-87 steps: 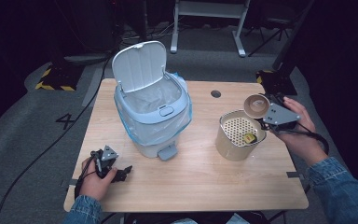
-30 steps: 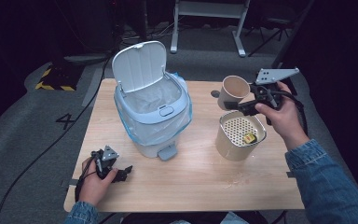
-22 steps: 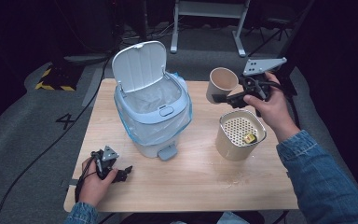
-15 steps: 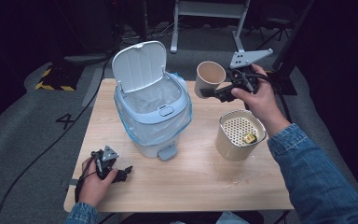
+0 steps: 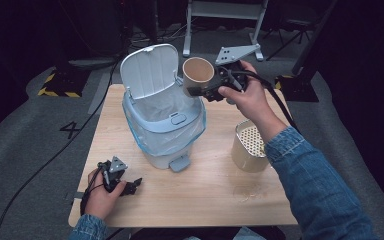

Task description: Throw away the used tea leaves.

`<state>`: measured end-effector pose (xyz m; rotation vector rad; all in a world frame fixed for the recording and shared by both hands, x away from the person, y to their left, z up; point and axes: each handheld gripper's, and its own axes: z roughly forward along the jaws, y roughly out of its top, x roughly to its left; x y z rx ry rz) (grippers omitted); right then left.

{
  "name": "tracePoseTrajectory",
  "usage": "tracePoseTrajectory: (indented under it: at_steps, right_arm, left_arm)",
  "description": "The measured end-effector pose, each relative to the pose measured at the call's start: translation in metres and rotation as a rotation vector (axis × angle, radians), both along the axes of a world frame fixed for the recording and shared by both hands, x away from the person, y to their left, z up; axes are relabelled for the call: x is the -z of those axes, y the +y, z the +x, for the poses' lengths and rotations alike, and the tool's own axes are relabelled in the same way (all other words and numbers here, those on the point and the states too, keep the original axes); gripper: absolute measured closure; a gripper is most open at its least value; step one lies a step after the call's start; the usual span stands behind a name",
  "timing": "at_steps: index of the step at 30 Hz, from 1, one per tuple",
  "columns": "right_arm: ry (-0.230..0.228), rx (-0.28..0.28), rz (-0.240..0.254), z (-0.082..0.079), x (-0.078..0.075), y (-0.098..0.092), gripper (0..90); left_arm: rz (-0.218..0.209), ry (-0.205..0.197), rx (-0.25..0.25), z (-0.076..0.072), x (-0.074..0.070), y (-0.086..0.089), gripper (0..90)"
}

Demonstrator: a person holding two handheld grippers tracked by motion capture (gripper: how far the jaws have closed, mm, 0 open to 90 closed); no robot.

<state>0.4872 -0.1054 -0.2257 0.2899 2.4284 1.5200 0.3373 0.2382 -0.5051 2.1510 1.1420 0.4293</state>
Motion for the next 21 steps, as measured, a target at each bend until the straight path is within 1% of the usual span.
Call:
tracePoseTrajectory:
  at_steps: [5, 9, 12, 15, 18, 20, 21]
  right_arm:
    - [0.008, -0.012, 0.0, 0.006, 0.003, 0.021, 29.3]
    - [0.013, -0.015, -0.024, 0.009, 0.007, 0.033, 29.2]
    - [0.027, -0.024, -0.021, 0.012, 0.011, 0.042, 29.2]
    - [0.035, -0.027, -0.031, 0.014, 0.015, 0.052, 29.2]
    - [0.049, -0.029, -0.051, 0.017, 0.02, 0.062, 29.2]
    - [0.072, -0.026, -0.068, 0.018, 0.025, 0.066, 29.3]
    - [0.083, -0.023, -0.089, 0.018, 0.027, 0.069, 29.3]
  left_arm:
    - [-0.001, 0.001, 0.0, 0.0, 0.0, 0.0, 9.9]
    - [-0.002, 0.0, 0.001, 0.0, 0.0, 0.0, 9.9]
    - [-0.002, 0.0, 0.001, 0.0, 0.0, 0.0, 9.8]
    - [0.0, 0.002, 0.001, 0.0, 0.0, 0.0, 9.8]
    - [0.0, -0.001, 0.004, 0.0, 0.0, 0.0, 9.8]
    - [0.0, -0.001, 0.004, 0.0, 0.0, 0.0, 9.8]
    - [0.001, -0.001, 0.006, -0.001, 0.0, 0.0, 9.8]
